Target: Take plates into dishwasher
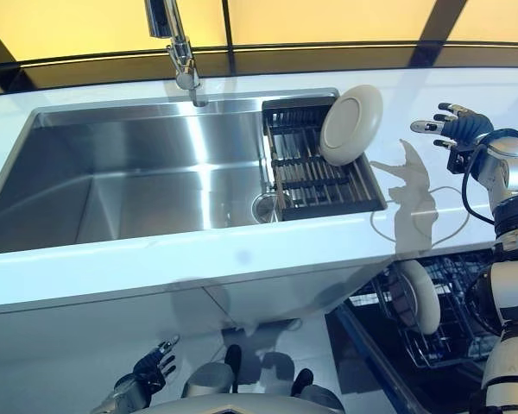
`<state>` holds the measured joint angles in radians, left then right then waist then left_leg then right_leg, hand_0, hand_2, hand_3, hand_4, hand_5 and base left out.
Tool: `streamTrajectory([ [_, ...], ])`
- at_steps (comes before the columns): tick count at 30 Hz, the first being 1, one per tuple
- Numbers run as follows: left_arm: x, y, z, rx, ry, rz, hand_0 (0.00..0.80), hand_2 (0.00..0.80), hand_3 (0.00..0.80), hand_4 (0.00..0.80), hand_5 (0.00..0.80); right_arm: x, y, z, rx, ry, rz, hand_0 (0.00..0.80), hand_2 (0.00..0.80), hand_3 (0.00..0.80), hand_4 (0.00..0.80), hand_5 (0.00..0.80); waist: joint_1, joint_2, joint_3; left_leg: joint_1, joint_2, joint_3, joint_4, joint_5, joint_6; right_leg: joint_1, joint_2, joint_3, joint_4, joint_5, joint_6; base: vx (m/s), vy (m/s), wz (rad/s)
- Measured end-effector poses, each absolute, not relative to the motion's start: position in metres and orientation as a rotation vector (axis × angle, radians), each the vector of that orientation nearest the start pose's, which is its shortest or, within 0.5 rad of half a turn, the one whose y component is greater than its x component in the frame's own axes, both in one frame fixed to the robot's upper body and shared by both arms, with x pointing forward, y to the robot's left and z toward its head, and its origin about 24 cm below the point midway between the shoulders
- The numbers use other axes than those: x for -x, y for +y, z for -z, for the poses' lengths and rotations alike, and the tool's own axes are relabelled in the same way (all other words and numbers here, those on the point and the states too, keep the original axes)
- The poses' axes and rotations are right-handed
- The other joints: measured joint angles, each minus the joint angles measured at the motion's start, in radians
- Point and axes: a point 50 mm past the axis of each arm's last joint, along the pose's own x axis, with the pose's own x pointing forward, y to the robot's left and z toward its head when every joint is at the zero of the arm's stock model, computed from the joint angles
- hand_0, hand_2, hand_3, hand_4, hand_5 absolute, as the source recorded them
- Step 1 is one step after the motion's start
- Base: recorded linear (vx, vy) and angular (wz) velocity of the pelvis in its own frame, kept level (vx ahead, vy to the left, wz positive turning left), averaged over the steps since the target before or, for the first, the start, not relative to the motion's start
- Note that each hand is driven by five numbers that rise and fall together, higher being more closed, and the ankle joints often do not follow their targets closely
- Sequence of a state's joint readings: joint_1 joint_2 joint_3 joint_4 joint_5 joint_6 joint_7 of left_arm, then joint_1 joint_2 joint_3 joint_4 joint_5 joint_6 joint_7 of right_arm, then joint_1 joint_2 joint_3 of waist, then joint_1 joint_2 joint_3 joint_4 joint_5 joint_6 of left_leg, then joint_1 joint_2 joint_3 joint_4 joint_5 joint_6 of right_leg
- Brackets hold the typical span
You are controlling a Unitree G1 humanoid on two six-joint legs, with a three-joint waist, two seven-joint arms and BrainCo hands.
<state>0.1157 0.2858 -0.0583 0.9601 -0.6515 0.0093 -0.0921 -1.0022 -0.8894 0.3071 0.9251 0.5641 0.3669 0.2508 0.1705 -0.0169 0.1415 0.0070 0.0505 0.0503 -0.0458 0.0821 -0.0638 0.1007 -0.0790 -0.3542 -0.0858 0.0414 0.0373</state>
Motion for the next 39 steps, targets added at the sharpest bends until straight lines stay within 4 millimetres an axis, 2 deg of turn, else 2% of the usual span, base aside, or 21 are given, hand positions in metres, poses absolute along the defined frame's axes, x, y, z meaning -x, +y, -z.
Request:
streamTrajectory([
  [2, -0.101, 0.247, 0.144, 0.352, 0.974, -0.348, 0.000, 0.000, 0.000, 0.000, 0.000, -0.371, -0.325, -0.197, 0.199, 0.274, 0.093, 0.000, 0.000, 0.000, 0.000, 0.000, 0.014, 0.003, 0.000, 0.000, -0.003, -0.001, -0.001, 0.000, 0.000, 0.002, -0.004, -0.004, 0.000, -0.005, 0.001, 0.039, -0.011, 0.06],
  [8, -0.094, 0.247, 0.145, 0.356, 0.988, -0.345, 0.000, 0.000, 0.000, 0.000, 0.000, -0.376, -0.315, -0.193, 0.175, 0.261, 0.091, 0.000, 0.000, 0.000, 0.000, 0.000, 0.017, 0.032, 0.005, -0.003, -0.001, -0.019, -0.013, 0.004, 0.005, 0.006, -0.002, -0.016, -0.003, -0.014, 0.006, 0.021, -0.008, 0.12],
  [12, -0.085, 0.247, 0.147, 0.361, 0.999, -0.344, 0.000, 0.000, 0.000, 0.000, 0.000, -0.376, -0.317, -0.194, 0.159, 0.250, 0.124, 0.000, 0.000, 0.000, 0.000, 0.000, 0.016, 0.051, 0.010, -0.031, -0.004, -0.029, -0.014, 0.008, 0.008, -0.014, -0.004, -0.030, -0.003, -0.012, 0.008, 0.001, 0.006, 0.10],
  [16, -0.084, 0.247, 0.147, 0.364, 1.000, -0.341, 0.000, 0.000, 0.000, 0.000, 0.000, -0.376, -0.318, -0.195, 0.157, 0.240, 0.141, 0.000, 0.000, 0.000, 0.000, 0.000, 0.019, 0.063, 0.018, -0.040, -0.009, -0.041, -0.016, 0.016, 0.011, -0.019, -0.008, -0.041, -0.002, -0.009, 0.006, 0.027, 0.003, 0.09],
  [23, -0.087, 0.247, 0.146, 0.363, 0.986, -0.336, 0.000, 0.000, 0.000, 0.000, 0.000, -0.375, -0.322, -0.198, 0.162, 0.229, 0.161, 0.000, 0.000, 0.000, 0.000, 0.000, 0.039, 0.061, 0.021, -0.036, -0.013, -0.051, -0.022, 0.016, 0.011, -0.014, -0.010, -0.044, 0.000, -0.012, 0.010, 0.031, 0.000, 0.03],
  [39, -0.087, 0.249, 0.145, 0.357, 0.969, -0.332, 0.000, 0.000, 0.000, 0.000, 0.000, -0.373, -0.328, -0.210, 0.172, 0.192, 0.189, 0.000, 0.000, 0.000, 0.000, 0.000, 0.038, 0.053, 0.066, -0.033, -0.019, -0.053, -0.031, 0.019, 0.014, -0.011, -0.012, -0.049, -0.002, -0.014, 0.013, 0.001, 0.001, 0.01],
])
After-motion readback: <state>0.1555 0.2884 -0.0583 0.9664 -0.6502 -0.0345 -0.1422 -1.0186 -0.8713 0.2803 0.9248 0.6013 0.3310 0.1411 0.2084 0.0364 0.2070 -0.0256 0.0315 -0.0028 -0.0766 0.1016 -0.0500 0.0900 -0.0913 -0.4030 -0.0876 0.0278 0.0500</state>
